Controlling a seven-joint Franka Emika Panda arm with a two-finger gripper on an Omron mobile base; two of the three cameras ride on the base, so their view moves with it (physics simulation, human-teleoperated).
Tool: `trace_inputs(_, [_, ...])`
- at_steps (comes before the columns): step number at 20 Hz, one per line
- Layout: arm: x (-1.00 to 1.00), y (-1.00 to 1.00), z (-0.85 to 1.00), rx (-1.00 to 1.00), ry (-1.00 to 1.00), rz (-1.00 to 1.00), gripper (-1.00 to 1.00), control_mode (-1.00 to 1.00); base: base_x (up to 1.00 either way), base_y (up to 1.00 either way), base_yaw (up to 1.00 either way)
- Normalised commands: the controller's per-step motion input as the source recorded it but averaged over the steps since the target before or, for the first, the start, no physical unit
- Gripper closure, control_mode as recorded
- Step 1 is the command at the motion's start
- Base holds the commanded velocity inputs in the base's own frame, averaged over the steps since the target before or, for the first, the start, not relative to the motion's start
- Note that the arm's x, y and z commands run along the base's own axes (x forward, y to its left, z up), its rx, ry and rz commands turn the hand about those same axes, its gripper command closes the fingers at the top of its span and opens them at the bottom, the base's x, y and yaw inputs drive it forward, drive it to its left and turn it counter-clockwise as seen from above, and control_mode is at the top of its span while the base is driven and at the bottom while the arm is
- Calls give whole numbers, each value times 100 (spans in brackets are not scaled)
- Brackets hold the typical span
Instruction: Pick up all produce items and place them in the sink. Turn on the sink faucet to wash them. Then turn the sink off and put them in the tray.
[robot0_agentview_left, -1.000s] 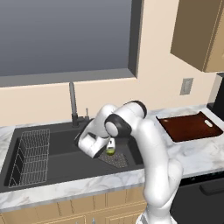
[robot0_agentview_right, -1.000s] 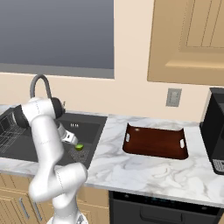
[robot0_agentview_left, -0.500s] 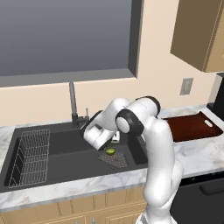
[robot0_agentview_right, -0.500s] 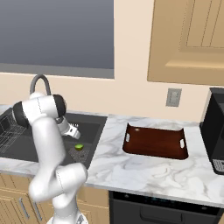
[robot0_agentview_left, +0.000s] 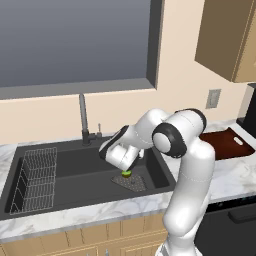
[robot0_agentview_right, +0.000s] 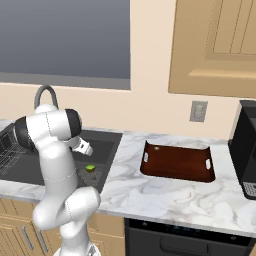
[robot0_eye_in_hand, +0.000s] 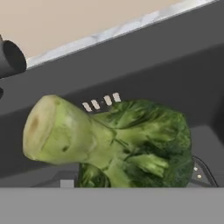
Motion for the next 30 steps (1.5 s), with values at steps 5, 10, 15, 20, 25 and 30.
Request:
trace_inputs(5, [-33, -25, 43, 5, -11, -5, 100, -100, 0, 0, 0])
trace_inputs(10, [-28, -23, 48, 3, -11, -6, 100, -100, 0, 0, 0])
trace_inputs(15, [-32, -25, 47, 3, -10, -6, 100, -100, 0, 0, 0])
trace_inputs(20, [-38, -26, 50, 6, -7, -6, 100, -100, 0, 0, 0])
trace_inputs(25, [-39, -21, 67, 7, -3, -7, 100, -100, 0, 0, 0])
trace_inputs(30, [-30, -20, 84, 4, 0, -6, 100, -100, 0, 0, 0])
